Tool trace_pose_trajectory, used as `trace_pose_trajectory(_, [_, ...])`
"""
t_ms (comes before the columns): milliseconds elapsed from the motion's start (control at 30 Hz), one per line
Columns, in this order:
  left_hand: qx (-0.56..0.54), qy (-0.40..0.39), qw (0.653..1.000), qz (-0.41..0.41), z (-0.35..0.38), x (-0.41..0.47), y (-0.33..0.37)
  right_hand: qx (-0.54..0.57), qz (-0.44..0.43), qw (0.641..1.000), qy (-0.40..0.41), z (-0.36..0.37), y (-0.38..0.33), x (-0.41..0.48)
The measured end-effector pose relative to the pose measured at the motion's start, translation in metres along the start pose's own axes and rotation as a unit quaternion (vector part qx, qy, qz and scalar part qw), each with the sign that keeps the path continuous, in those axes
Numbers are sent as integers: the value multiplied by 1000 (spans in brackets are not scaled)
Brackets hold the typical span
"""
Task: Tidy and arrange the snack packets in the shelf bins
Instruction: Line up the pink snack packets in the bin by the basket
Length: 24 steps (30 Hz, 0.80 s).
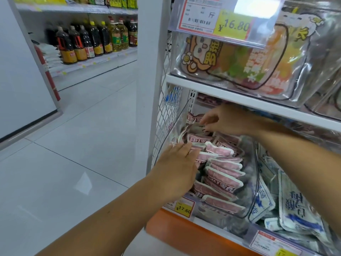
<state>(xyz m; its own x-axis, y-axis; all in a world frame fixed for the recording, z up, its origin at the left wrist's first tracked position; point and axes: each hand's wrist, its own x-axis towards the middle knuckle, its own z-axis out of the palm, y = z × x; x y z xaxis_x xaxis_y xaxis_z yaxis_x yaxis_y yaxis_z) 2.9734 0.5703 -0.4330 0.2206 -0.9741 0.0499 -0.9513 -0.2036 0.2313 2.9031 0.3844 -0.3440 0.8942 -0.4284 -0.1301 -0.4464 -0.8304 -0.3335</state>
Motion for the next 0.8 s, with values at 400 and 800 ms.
trace_pose_trajectory(400, [-5,9,1000,0,6,-3,-2,-32,-10,995,-93,43,0,16])
trace_pose_trajectory(800, [-76,72,994,-21,0,8,5,-10,-19,998,59,44,14,48])
